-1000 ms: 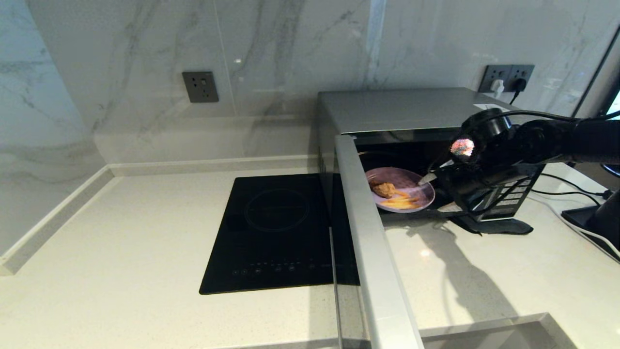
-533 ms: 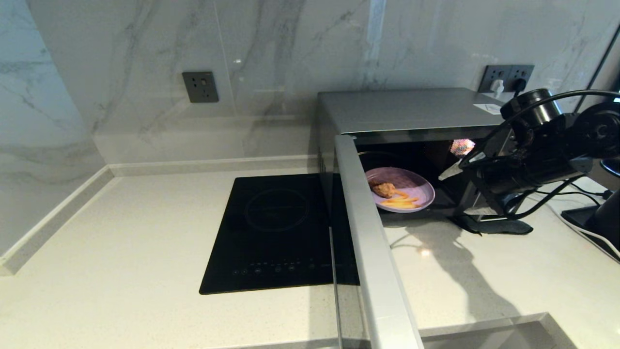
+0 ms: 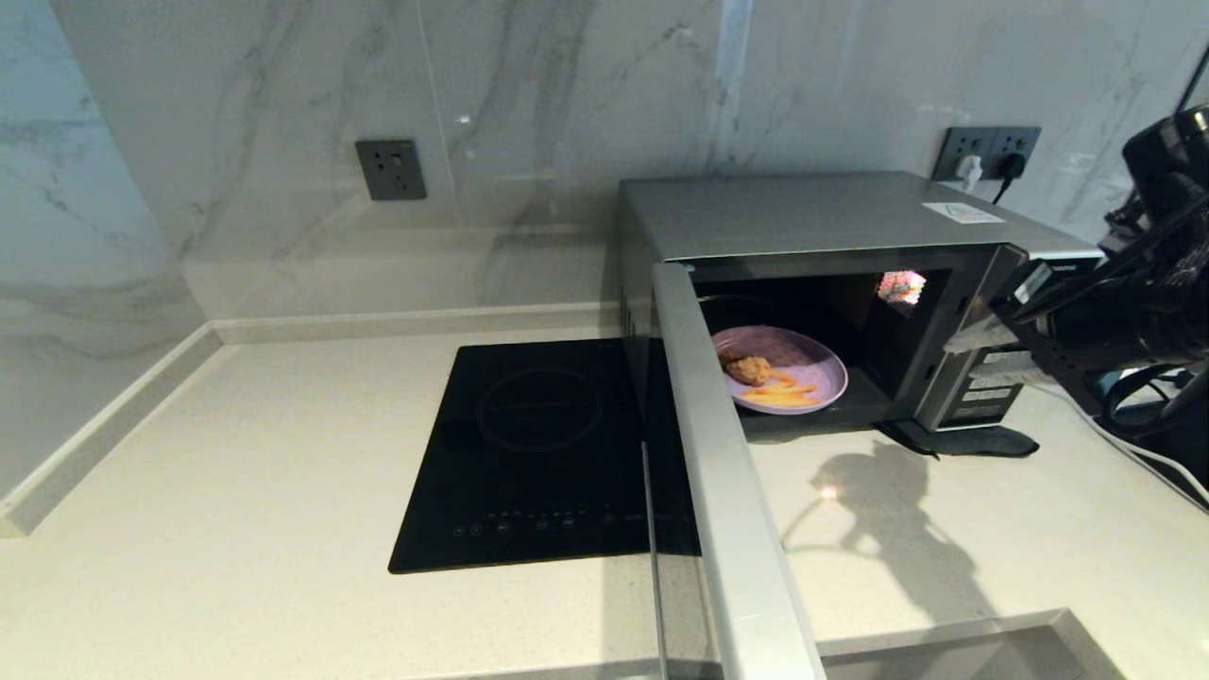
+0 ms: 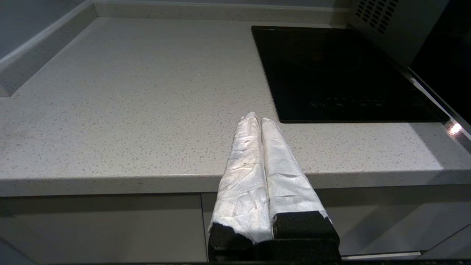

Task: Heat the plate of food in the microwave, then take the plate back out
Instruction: Close the microwave oven

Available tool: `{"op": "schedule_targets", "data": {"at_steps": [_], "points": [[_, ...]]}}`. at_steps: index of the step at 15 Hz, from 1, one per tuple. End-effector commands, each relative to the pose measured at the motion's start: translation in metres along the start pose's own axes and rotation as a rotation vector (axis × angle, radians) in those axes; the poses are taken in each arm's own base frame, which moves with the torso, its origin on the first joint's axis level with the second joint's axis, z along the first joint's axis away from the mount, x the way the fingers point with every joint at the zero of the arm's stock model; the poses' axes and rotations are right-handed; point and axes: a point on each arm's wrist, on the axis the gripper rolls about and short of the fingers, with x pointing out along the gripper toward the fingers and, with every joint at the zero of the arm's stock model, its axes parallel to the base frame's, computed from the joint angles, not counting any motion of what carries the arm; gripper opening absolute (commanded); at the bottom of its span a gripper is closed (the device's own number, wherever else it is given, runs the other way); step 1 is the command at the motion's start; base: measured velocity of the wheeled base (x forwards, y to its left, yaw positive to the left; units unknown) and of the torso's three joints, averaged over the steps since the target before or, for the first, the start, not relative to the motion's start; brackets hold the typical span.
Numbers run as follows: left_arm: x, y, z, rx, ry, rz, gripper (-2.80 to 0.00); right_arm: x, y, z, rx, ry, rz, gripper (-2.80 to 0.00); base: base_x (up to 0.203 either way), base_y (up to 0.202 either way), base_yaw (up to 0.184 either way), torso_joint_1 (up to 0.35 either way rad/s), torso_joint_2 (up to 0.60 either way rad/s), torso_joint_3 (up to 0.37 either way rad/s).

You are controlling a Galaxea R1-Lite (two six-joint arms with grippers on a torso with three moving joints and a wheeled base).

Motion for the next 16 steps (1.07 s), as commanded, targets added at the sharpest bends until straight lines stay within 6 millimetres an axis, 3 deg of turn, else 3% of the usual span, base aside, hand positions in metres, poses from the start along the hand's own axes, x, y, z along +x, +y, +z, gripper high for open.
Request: {"op": "schedule_targets", "data": {"at_steps": [1, 6, 9, 13, 16], "points": [[0.0, 0.0, 0.0, -0.001, 0.001, 0.0, -2.8, -0.034, 0.013, -0.01, -0.037, -0.015, 0.099, -2.8, 0.0, 0.0, 0.0, 0.0, 0.0, 0.0], [0.0, 0.0, 0.0, -0.001, 0.001, 0.0, -2.8, -0.069, 0.057, -0.051, -0.214, 0.043, 0.261, -2.8, 0.0, 0.0, 0.0, 0.0, 0.0, 0.0], [0.0, 0.0, 0.0, -0.001, 0.001, 0.0, -2.8, -0.101, 0.08, -0.081, -0.332, 0.127, 0.37, -2.8, 0.0, 0.0, 0.0, 0.0, 0.0, 0.0], [0.0, 0.0, 0.0, -0.001, 0.001, 0.002, -2.8, -0.136, 0.09, -0.121, -0.475, 0.292, 0.443, -2.8, 0.0, 0.0, 0.0, 0.0, 0.0, 0.0], [0.0, 0.0, 0.0, -0.001, 0.001, 0.0, -2.8, -0.143, 0.096, -0.146, -0.558, 0.367, 0.438, -2.8, 0.0, 0.0, 0.0, 0.0, 0.0, 0.0]]}}
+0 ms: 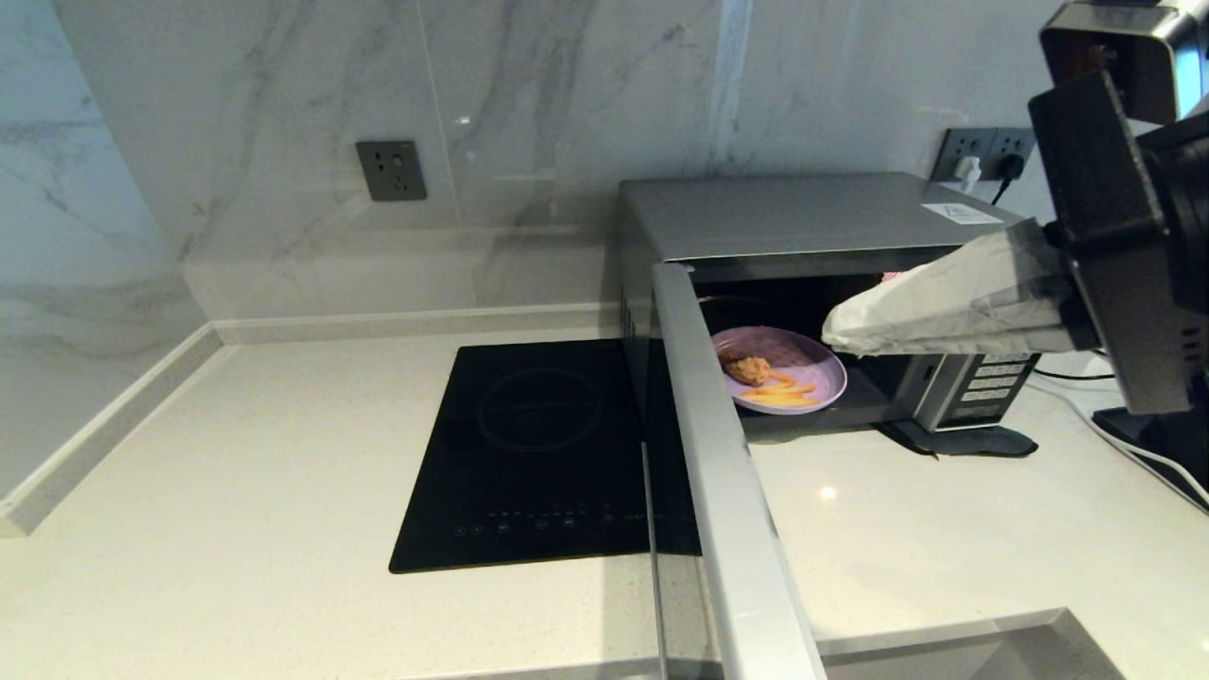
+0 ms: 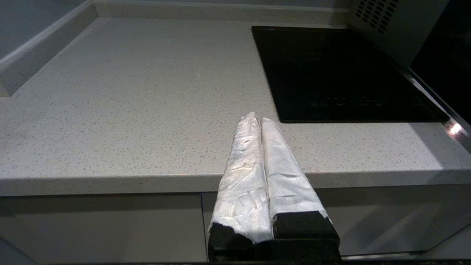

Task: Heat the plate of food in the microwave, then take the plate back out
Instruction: Close the microwave oven

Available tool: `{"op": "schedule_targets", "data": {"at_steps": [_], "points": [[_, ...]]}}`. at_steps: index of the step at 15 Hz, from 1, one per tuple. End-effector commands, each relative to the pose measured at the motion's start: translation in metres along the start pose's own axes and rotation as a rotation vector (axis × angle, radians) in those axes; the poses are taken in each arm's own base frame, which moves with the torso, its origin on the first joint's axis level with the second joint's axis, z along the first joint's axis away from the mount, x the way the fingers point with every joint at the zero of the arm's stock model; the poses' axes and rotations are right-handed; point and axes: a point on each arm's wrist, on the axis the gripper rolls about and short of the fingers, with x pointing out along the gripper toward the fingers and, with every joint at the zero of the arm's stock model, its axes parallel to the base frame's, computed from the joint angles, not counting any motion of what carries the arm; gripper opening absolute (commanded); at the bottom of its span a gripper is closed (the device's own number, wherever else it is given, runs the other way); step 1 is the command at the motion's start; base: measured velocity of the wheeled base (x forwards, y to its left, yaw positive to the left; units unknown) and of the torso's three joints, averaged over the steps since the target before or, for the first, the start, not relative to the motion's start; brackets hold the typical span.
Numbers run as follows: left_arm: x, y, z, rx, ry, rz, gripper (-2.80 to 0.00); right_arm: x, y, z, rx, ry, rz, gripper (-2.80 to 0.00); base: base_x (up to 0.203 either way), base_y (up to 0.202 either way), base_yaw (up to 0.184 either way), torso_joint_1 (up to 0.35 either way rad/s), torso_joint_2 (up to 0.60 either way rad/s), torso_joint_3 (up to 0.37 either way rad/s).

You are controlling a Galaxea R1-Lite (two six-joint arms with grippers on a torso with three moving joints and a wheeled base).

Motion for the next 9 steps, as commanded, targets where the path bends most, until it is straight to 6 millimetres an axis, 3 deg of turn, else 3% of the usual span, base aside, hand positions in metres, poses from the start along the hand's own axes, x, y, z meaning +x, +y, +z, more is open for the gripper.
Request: {"op": "schedule_targets", "data": {"at_steps": [1, 6, 9], "points": [[0.0, 0.0, 0.0, -0.001, 0.001, 0.001, -2.8, 0.011, 0.017, -0.014, -0.047, 0.053, 0.007, -2.8, 0.0, 0.0, 0.0, 0.0, 0.0, 0.0], [0.0, 0.0, 0.0, -0.001, 0.001, 0.001, -2.8, 0.03, 0.042, -0.045, -0.145, 0.122, -0.005, -2.8, 0.0, 0.0, 0.0, 0.0, 0.0, 0.0], [0.0, 0.0, 0.0, -0.001, 0.001, 0.001, -2.8, 0.039, 0.046, -0.057, -0.178, 0.15, -0.042, -2.8, 0.0, 0.0, 0.0, 0.0, 0.0, 0.0]]}}
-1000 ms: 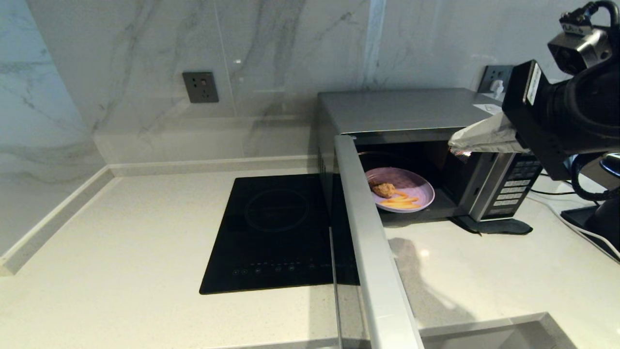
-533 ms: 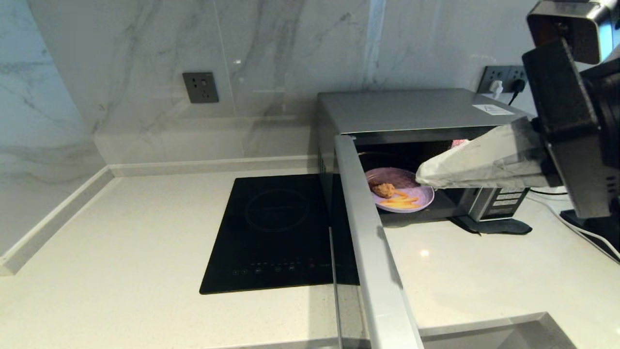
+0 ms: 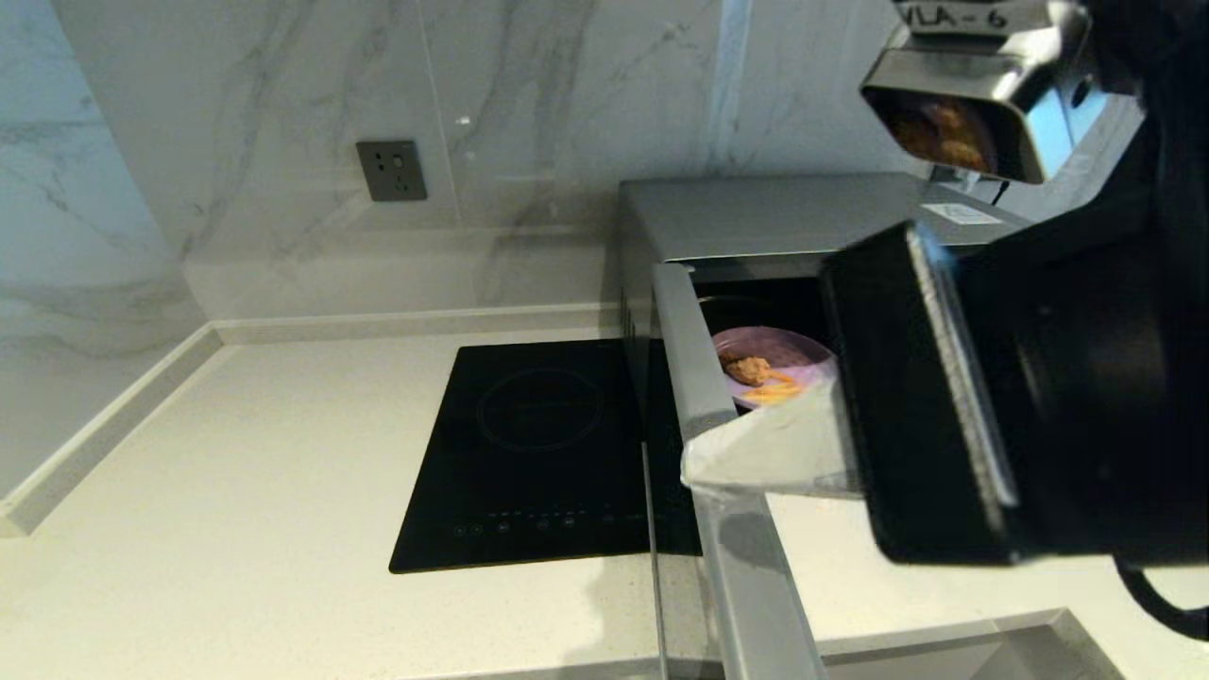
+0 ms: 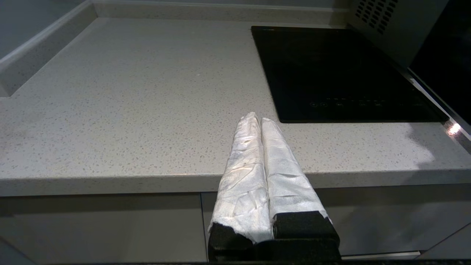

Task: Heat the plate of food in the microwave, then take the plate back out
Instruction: Close the microwave oven

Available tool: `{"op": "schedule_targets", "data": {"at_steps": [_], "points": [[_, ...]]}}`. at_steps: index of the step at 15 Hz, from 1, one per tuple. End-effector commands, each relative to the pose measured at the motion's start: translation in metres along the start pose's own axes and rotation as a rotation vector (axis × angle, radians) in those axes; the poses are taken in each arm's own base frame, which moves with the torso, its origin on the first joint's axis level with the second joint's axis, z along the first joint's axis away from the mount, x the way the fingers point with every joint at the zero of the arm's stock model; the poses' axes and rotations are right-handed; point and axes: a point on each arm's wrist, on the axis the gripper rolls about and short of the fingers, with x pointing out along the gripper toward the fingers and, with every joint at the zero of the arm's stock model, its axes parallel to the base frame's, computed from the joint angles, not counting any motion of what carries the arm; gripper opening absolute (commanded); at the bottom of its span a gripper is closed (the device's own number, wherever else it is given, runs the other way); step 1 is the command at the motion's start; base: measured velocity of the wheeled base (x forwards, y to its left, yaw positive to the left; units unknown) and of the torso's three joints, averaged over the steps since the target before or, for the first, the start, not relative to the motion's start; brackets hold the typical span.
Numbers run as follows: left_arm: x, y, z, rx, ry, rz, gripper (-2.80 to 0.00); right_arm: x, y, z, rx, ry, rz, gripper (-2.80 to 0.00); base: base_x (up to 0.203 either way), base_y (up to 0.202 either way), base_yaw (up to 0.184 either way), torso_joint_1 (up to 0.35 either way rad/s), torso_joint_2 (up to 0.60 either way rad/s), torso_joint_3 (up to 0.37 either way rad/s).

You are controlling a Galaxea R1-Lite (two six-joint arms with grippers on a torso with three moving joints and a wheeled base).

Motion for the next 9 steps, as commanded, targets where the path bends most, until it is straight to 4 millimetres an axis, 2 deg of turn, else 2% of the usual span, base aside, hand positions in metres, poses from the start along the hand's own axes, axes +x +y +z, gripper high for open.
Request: {"op": "schedule_targets", "data": {"at_steps": [1, 5, 9], "points": [[0.0, 0.0, 0.0, -0.001, 0.001, 0.001, -2.8, 0.016, 0.003, -0.009, -0.017, 0.055, -0.048, -2.8, 0.0, 0.0, 0.0, 0.0, 0.0, 0.0], [0.0, 0.0, 0.0, -0.001, 0.001, 0.0, -2.8, 0.035, 0.0, -0.016, -0.026, 0.084, -0.133, -2.8, 0.0, 0.0, 0.0, 0.0, 0.0, 0.0], [0.0, 0.0, 0.0, -0.001, 0.001, 0.001, -2.8, 0.044, -0.002, -0.02, 0.009, 0.094, -0.168, -2.8, 0.0, 0.0, 0.0, 0.0, 0.0, 0.0]]}}
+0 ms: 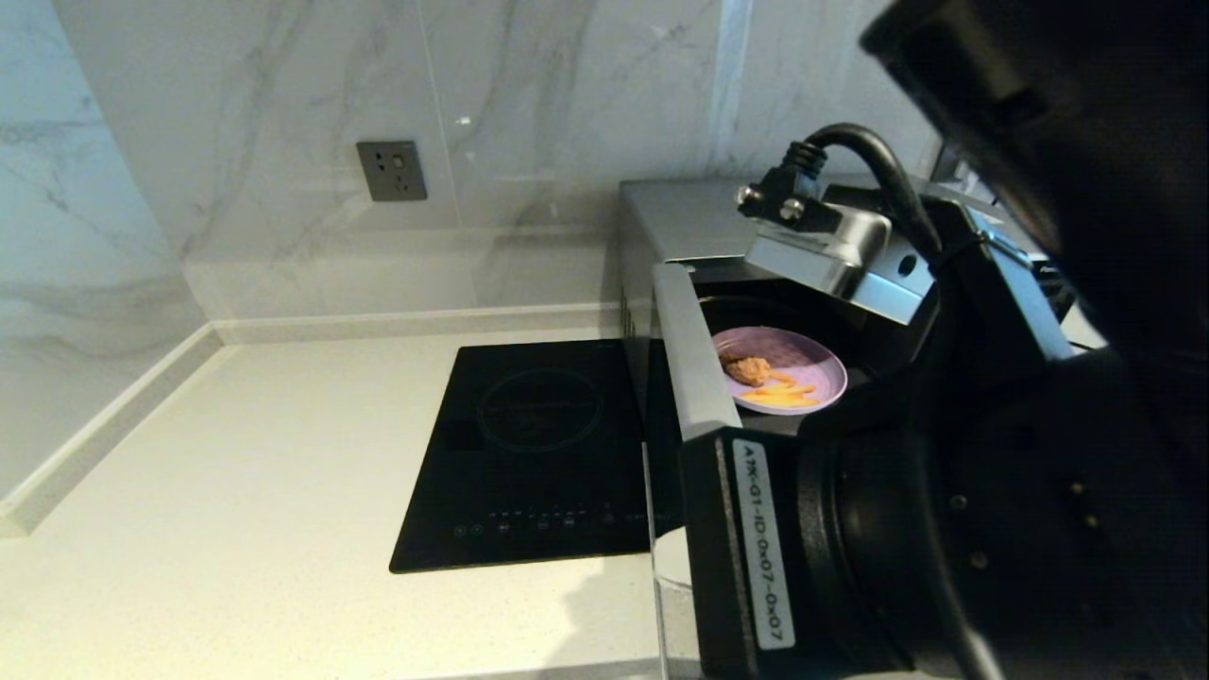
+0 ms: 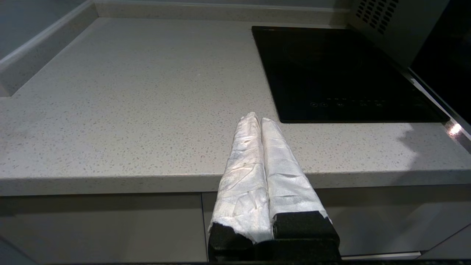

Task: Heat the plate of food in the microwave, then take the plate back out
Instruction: Close the microwave oven

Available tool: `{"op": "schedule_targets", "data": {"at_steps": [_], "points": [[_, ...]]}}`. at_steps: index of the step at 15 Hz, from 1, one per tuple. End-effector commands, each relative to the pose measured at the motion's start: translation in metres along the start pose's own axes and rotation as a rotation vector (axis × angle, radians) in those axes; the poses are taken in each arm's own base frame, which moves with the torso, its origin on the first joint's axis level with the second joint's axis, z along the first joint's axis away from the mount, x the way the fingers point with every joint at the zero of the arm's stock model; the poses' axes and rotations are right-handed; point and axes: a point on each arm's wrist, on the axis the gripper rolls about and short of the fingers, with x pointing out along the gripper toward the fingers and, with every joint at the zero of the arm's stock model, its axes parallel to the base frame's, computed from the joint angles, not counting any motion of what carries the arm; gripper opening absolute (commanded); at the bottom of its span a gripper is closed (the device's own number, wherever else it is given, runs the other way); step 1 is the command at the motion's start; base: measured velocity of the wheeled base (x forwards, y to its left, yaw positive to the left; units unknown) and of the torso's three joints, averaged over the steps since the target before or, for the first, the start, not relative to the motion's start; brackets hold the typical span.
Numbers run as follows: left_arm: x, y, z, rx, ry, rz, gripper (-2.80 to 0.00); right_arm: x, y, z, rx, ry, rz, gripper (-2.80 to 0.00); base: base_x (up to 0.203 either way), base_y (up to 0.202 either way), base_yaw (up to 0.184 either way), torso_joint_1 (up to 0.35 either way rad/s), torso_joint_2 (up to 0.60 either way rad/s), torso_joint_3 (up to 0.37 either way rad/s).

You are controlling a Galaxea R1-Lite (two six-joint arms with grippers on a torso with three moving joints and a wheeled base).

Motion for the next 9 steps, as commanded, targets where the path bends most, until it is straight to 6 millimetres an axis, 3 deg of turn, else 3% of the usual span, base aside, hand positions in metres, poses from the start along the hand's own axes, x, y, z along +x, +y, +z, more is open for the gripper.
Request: {"op": "schedule_targets", "data": {"at_steps": [1, 9], "points": [[0.0, 0.0, 0.0, -0.001, 0.001, 0.001, -2.8, 0.008, -0.001, -0.003, -0.002, 0.007, -0.037, -2.8, 0.0, 0.0, 0.0, 0.0, 0.0, 0.0], [0.0, 0.0, 0.0, -0.001, 0.001, 0.001, -2.8, 0.004, -0.014, -0.006, 0.054, -0.057, -0.205, -2.8, 0.0, 0.0, 0.0, 0.0, 0.0, 0.0]]}}
